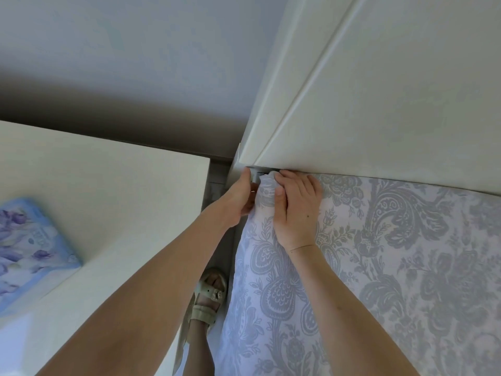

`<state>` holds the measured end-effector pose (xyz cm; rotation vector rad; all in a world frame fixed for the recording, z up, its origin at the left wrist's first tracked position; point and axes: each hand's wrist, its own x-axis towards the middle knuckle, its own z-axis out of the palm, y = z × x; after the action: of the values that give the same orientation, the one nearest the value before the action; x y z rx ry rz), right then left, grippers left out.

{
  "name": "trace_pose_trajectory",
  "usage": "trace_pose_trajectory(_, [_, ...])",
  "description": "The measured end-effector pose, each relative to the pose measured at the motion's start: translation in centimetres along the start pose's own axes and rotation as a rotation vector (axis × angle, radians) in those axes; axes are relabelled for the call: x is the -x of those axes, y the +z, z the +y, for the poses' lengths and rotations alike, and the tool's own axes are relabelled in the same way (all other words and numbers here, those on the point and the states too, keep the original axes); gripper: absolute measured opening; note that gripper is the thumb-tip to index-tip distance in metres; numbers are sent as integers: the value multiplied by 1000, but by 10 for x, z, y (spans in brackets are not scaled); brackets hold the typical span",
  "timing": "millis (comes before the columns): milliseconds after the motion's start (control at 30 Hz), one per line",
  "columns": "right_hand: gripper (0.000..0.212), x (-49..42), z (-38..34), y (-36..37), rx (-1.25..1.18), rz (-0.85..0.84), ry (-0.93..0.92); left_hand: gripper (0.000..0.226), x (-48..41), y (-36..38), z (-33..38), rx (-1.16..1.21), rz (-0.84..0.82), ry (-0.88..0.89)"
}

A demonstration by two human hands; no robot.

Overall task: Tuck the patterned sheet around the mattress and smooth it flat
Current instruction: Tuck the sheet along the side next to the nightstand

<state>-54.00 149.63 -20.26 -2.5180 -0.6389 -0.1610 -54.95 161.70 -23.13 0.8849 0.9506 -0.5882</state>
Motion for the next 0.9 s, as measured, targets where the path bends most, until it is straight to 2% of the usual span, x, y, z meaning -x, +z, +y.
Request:
trace_pose_trajectory(67, [37,0,1,1,7,-11,-1,56,7,4,12,-192,95,48])
trace_pose_trajectory(133, [37,-1,2,3,16,-29,3,50,15,4,21,-556,255,130])
trace_pose_trajectory(167, [38,-1,2,4,19,-33,3,52,18,2,23,-699,314,162])
trace_pose_trajectory(200, [38,-1,2,4,23,-32,2,55,20,-1,22,-733,324,163])
trace_pose_trajectory(300, [36,1,3,5,28,-28,-10,62,29,-11,5,-663,258,126])
trace_pose_trajectory(400, [35,1,2,2,19,-43,-17,50,54,-22,-28,-327,332,165])
trace_pose_trajectory(467, [34,1,2,-2,14,-61,-23,47,75,-26,-65,-188,341,176])
trace_pose_trajectory(633, [30,-5,1,-8,23,-96,-38,61,100,-7,-138,-120,188,49])
trace_pose_trajectory(767, [32,-4,-2,-8,14,-88,-25,46,99,4,-136,-267,288,216])
trace_pose_trajectory(900, [31,-5,0,-9,-1,-79,-42,46,83,0,-133,-182,310,137])
